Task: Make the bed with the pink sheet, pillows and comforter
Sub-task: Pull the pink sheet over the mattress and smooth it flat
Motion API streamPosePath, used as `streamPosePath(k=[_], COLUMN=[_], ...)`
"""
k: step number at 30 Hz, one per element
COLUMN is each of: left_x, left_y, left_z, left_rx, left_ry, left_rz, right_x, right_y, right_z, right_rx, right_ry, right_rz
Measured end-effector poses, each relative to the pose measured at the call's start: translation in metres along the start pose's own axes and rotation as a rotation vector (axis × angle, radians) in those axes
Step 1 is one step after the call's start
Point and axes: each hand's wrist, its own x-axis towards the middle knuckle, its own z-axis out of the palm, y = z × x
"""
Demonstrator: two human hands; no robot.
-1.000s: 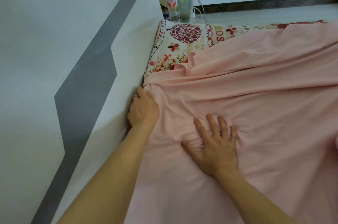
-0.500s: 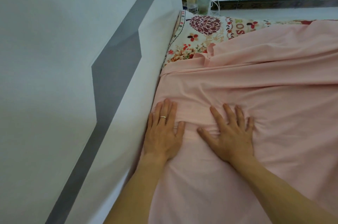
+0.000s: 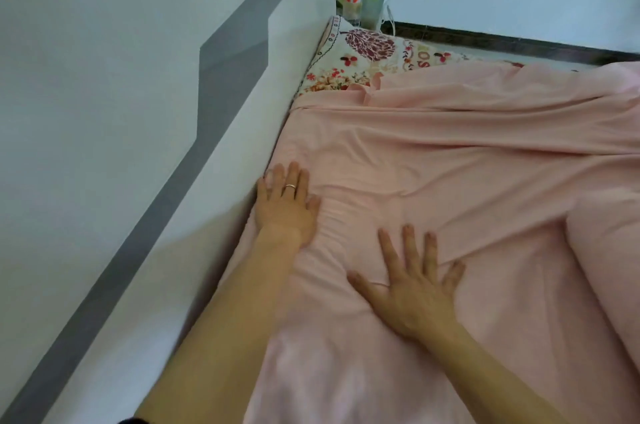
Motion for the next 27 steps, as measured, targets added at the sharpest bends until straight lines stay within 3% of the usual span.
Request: streamPosePath(k=[4,7,11,13,16,19,21,27], left_x=[-0.095,-0.170,-0.246,-0.281,-0.339,-0.395,-0.432,-0.536], left_y=[-0.009,-0.032,-0.063,-0.071,-0.085,-0.088,-0.084,-0.097], left_z=[0.015,0.042,0.059,0.061,0.054,0.041,0.032,0.041], left_rx=[-0.012,-0.060,-0.138,-0.148,-0.171,-0.240,-0.280,-0.326], left_ry=[0.054,0.192,0.193,0.165,0.147,0.086,0.002,-0.083], left_rz=[0.115,0.143,0.101,0.084,-0.042,-0.277,-0.417,-0.549], right_x=[0.015,-0.019,-0.144,-0.200,-0.263,-0.291,-0.302,-0.369], right_y=[-0.016,-0.032,-0.043,-0.038,-0.033,-0.034,-0.040,-0.073], right_z=[-0.022,-0.006,0.062,0.083,0.091,0.080,0.071,0.061], right_rx=[-0.038,0.067,0.050,0.030,-0.006,-0.020,-0.037,-0.079], right_ry=[-0.122,-0.088,0.090,0.093,-0.013,-0.066,-0.208,-0.341], right_rz=[0.110,0.087,-0.225,-0.365,-0.494,-0.489,-0.439,-0.435])
